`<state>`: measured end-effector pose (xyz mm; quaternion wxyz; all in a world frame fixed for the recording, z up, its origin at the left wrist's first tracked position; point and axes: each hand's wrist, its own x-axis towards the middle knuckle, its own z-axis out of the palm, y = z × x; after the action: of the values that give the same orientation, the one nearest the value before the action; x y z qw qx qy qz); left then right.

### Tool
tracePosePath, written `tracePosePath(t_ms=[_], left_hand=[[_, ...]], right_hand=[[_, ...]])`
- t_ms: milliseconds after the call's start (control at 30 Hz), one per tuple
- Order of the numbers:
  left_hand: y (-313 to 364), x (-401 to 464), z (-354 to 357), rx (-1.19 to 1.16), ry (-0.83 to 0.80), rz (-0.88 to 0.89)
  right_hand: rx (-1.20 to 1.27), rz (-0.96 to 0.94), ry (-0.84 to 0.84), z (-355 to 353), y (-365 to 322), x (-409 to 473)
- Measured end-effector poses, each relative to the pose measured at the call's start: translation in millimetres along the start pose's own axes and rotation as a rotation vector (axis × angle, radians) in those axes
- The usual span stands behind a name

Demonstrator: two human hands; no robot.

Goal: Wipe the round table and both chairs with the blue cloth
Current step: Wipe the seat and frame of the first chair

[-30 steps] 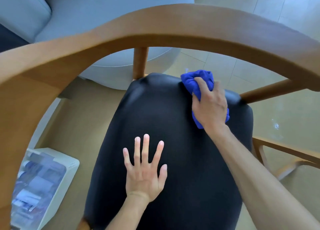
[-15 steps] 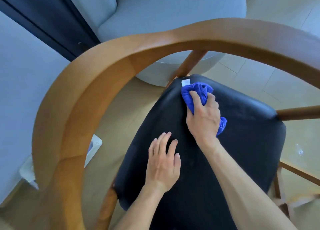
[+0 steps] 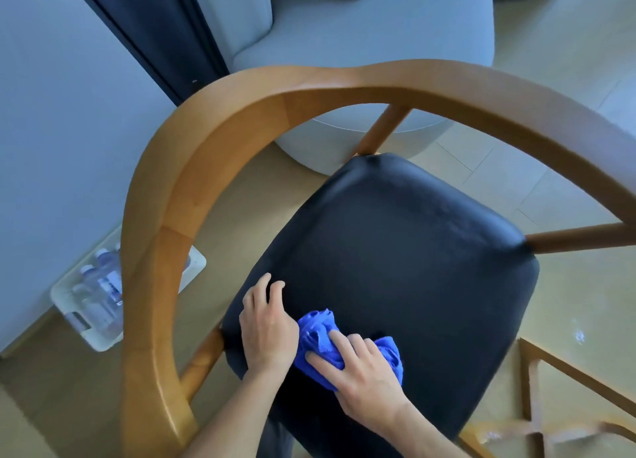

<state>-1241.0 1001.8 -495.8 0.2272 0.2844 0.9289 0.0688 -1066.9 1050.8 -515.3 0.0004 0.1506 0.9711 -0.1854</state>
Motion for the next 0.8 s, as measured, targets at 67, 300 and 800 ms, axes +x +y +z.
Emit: tracePosePath(t_ms=[67,300,800], left_hand=[[2.7,0.8,-1.9,-0.04,0.001,-0.023],[-2.4,-9.3,8.5,0.084,-0.158,0.053],[5.2,-18.9,29.2,0.15,-0.175,0.02]], right_hand=[[-0.054,-0.16,-0.09,-6.1,13.2,-27.1],[-0.111,0.349,0.211,-51.2,98.0,17.8],[-0.127,0.457,0.028,-47.6,66.0,-5.0]])
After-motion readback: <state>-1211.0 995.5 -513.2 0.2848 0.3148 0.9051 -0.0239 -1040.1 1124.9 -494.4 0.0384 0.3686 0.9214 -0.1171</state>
